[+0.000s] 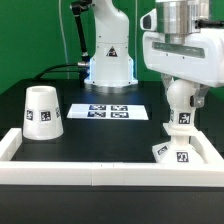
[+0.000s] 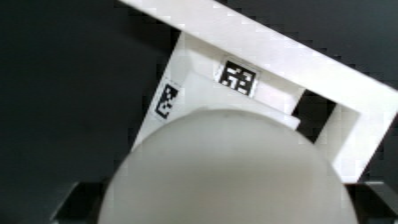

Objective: Assemble lamp

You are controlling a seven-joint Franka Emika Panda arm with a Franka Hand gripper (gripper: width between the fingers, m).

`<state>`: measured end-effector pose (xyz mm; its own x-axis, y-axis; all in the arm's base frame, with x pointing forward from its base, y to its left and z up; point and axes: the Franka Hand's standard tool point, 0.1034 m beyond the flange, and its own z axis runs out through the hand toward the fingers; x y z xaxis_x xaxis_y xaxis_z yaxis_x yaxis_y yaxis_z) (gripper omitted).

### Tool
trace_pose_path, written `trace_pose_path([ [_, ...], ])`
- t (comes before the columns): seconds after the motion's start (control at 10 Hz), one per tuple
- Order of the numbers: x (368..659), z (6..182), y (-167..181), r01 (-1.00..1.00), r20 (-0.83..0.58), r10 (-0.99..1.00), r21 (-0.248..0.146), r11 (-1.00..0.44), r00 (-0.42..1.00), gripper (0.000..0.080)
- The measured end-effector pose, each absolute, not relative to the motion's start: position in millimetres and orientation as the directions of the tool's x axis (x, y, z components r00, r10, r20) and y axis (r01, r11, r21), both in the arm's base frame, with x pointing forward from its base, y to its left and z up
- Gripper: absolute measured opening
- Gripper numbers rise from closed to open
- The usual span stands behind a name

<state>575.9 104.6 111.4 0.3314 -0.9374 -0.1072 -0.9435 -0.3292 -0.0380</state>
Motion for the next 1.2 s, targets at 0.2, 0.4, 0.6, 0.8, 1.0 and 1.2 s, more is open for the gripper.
trace_pose_path([
  [0.2,576.0,111.5,105.4,-0.973,-0.119,-0.965,-0.029,-0.231,0.232,0.0579],
  [0.4,576.1,111.6,105.2,-0.984,-0.125,-0.976,-0.023,-0.175,0.176,0.0579],
  [0.6,575.9,113.0,108.2,-0.998,-0.130,-0.989,-0.004,-0.069,0.069,0.0579],
  [0.8,576.0,113.2,108.8,-1.000,-0.133,-0.991,0.001,-0.029,0.028,0.0579],
  [1.0,575.7,112.5,109.9,-0.999,-0.133,-0.990,-0.002,-0.053,0.053,0.0680],
  [1.2,575.4,112.4,110.9,-0.998,-0.133,-0.989,-0.003,-0.065,0.065,0.0694],
])
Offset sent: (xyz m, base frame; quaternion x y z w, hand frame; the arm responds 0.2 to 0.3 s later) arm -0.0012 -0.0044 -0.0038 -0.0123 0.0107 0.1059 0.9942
